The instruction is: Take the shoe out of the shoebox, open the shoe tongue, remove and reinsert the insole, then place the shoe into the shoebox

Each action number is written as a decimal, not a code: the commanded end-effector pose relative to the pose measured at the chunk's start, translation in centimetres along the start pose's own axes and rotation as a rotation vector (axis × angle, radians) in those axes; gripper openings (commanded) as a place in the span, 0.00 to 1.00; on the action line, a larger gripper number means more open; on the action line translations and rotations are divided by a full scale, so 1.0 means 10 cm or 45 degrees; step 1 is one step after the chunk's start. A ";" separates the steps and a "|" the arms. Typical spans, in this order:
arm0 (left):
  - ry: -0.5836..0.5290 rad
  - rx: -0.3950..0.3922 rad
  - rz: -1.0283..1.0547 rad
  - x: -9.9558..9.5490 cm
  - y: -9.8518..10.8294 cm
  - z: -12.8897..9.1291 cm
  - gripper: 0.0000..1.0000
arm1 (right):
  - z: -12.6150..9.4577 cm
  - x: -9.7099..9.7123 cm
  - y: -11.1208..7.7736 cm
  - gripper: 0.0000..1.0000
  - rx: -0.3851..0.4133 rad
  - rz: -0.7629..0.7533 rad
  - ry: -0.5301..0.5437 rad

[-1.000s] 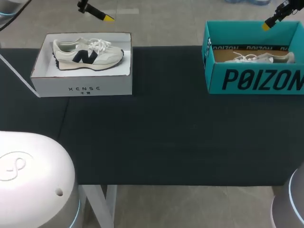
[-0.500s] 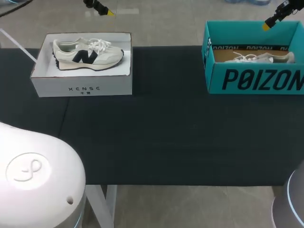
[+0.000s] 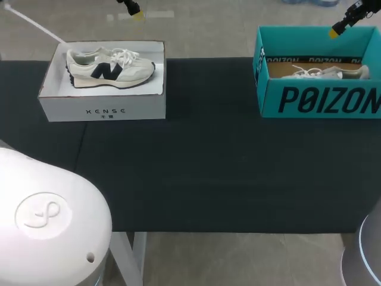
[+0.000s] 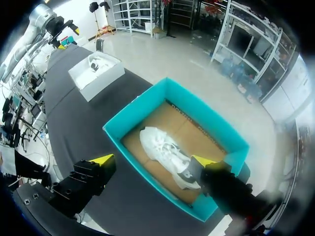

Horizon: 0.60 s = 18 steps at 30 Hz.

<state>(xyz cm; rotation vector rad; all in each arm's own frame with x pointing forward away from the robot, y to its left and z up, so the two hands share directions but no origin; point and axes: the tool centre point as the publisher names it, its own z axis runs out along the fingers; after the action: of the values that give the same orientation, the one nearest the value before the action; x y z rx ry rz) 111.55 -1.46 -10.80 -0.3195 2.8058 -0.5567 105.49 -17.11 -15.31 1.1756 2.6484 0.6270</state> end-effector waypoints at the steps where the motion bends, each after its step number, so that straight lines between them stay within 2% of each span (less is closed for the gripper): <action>1: 0.103 -0.521 -1.268 -0.05 -0.11 0.04 1.00 | 0.00 -0.01 0.00 1.00 0.000 -0.001 0.000; 4: 0.015 -0.595 -1.365 -0.25 -0.25 0.25 1.00 | 0.00 -0.01 0.00 1.00 0.000 -0.001 0.000; 7: -0.068 -0.577 -1.497 -0.41 -0.17 0.35 1.00 | 0.00 -0.01 0.00 1.00 0.000 -0.001 0.000; 8: -0.056 -0.591 -1.537 -0.51 -0.10 0.39 1.00 | 0.00 -0.01 0.00 1.00 0.000 -0.001 0.000; 12: -0.139 -0.607 -1.719 -0.69 0.12 0.43 1.00 | 0.00 -0.01 0.00 1.00 0.000 -0.001 0.000; 18: -0.181 -0.675 -1.974 -0.83 0.47 0.28 1.00 | 0.00 -0.01 0.00 1.00 0.000 -0.001 0.000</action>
<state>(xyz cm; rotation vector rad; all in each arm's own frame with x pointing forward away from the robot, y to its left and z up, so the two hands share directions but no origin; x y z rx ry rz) 119.02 2.79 -14.17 -1.2143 2.6932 -0.3769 105.49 -17.12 -15.32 1.1755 2.6479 0.6257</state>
